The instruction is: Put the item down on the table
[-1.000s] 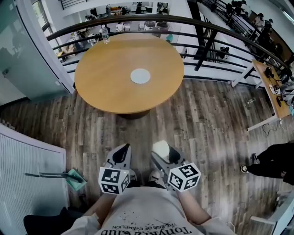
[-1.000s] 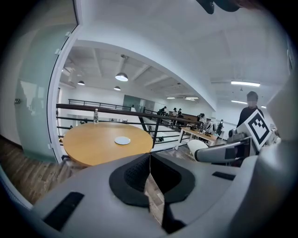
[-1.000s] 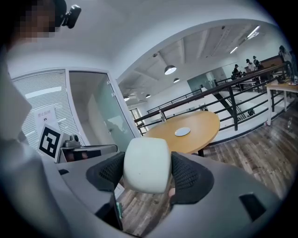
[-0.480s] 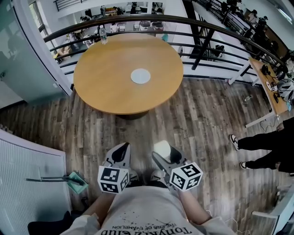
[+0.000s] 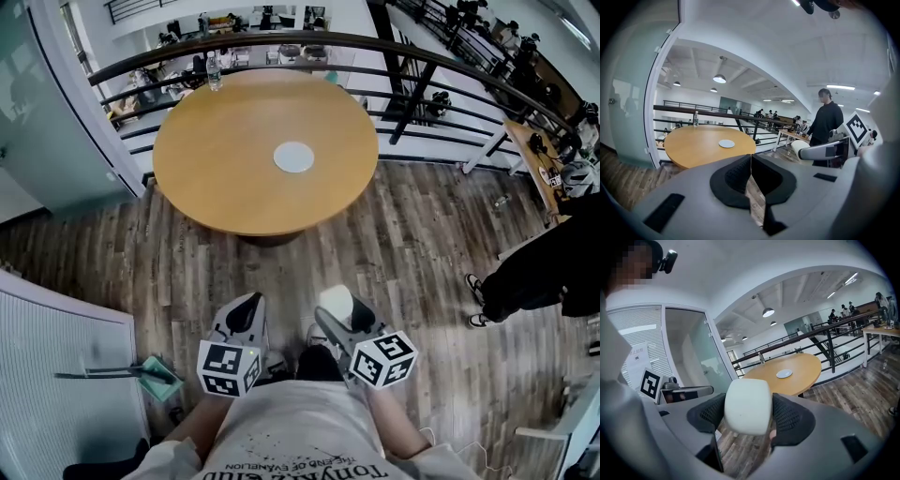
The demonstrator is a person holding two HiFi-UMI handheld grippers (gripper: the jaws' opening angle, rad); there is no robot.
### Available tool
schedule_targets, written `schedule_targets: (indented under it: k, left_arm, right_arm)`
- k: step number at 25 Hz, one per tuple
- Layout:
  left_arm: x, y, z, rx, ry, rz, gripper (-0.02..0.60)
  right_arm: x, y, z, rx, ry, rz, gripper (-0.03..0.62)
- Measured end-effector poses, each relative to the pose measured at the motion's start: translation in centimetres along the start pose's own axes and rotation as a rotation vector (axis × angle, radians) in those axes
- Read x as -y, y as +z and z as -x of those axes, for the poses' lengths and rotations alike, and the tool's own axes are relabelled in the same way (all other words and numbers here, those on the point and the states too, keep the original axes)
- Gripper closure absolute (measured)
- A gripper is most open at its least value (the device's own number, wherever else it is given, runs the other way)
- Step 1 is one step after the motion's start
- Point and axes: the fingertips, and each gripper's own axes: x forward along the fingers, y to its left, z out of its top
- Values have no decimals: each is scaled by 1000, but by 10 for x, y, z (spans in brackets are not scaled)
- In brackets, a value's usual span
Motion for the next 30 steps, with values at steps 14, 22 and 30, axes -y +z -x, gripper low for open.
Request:
schedule_targets:
  k: [14,22,30]
  left_arm:
    - [-53,22,-75,2,23,0,558]
    - [-100,69,-174,4,70,15,558]
    - [-128,98,-278,7,102,30,558]
  right_arm:
    - [43,30,-86,-3,29,-8,281]
    - [105,97,-174,-23,78,37,281]
    - [179,139,-242,-43,105,98,281]
